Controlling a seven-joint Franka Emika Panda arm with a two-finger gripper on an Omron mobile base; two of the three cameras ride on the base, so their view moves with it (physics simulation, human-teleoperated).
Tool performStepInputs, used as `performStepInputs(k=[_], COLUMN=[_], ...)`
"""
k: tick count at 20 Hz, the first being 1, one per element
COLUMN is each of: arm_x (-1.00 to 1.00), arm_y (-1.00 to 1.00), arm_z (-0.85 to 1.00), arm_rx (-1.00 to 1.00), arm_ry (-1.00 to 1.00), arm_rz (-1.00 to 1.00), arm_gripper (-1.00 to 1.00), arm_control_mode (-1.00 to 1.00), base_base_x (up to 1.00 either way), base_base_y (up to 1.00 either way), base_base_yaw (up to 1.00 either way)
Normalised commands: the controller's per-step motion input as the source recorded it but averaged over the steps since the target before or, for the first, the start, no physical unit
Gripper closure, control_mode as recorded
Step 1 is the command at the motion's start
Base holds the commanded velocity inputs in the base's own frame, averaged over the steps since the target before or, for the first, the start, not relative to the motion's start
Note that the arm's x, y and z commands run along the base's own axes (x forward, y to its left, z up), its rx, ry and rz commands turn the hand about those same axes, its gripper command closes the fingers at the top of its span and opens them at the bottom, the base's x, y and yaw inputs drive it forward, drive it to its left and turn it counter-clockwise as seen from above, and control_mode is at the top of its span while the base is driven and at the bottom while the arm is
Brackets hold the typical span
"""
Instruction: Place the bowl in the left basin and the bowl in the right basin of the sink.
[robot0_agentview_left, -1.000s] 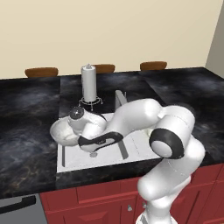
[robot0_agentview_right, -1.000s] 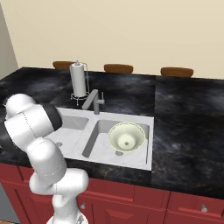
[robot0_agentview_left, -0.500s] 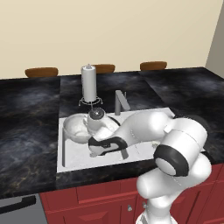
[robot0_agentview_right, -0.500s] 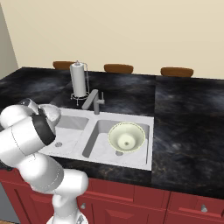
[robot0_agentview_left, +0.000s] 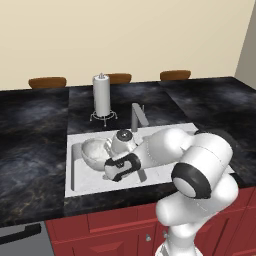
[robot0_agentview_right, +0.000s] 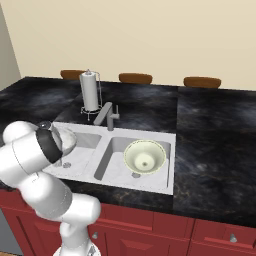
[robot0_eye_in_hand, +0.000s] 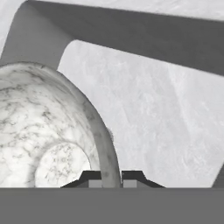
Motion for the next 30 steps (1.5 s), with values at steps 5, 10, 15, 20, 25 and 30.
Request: performStepInputs(k=[5, 10, 15, 20, 25, 30], arm_x=[0.00, 0.08, 0.40, 0.54, 0.62, 0.50], arm_y=[-0.09, -0.07, 0.00, 0.00, 0.00, 0.02], arm_z=[-0.25, -0.24, -0.26, -0.27, -0.13, 0.00], arm_rx=[0.01, -0.01, -0.10, -0.14, -0.09, -0.05], arm_ry=[0.11, 0.04, 0.00, 0.00, 0.00, 0.00], arm_rz=[0.00, -0.01, -0.06, -0.09, -0.12, -0.14], arm_gripper=[1.00, 1.00, 1.00, 1.00, 1.00, -1.00], arm_control_mode=[-1.00, -1.00, -1.00, -1.00, -1.00, -1.00], base_base_x=[0.00, 0.00, 0.00, 0.00, 0.00, 0.00], base_base_y=[0.00, 0.00, 0.00, 0.00, 0.00, 0.00], base_base_yaw=[0.00, 0.00, 0.00, 0.00, 0.00, 0.00])
